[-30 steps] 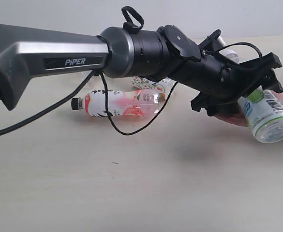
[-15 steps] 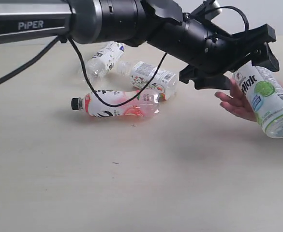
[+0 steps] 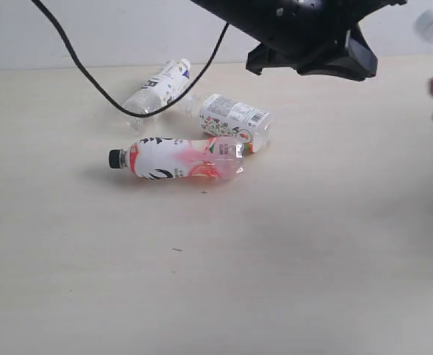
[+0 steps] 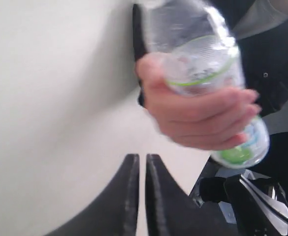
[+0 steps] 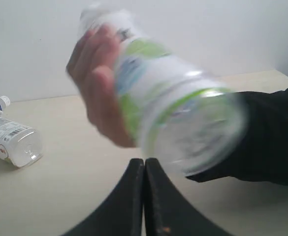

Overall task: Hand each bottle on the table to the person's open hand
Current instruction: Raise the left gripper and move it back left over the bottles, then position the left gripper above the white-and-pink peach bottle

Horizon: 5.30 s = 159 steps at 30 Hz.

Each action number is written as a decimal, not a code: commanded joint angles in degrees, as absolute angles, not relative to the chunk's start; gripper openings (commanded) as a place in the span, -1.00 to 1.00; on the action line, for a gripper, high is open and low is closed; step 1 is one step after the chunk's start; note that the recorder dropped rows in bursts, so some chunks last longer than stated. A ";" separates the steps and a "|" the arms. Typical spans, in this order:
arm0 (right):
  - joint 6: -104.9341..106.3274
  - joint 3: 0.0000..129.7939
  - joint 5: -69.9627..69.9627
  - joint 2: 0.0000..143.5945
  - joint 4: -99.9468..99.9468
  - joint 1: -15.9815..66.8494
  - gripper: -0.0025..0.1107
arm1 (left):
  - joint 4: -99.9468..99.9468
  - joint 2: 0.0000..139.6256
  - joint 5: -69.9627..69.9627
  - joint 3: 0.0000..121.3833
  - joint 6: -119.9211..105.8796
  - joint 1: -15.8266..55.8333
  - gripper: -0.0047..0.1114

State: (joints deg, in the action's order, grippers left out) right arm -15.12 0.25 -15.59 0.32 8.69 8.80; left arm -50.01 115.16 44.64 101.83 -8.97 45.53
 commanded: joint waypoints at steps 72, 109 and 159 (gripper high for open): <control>-15.15 0.00 -15.11 0.00 8.92 8.99 -0.96 | 6.32 94.39 69.96 87.14 6.55 38.79 -0.92; -15.15 0.00 -15.11 0.00 8.92 8.99 -0.96 | 6.49 90.97 65.52 76.54 4.88 34.76 -0.92; -15.15 0.00 -15.11 0.00 8.92 8.99 -0.96 | -5.50 91.62 57.84 76.54 -15.81 34.76 -0.92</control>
State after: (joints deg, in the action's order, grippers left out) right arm -15.12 0.25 -15.59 0.32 8.69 8.80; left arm -4.05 91.47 59.57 76.67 -6.60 34.85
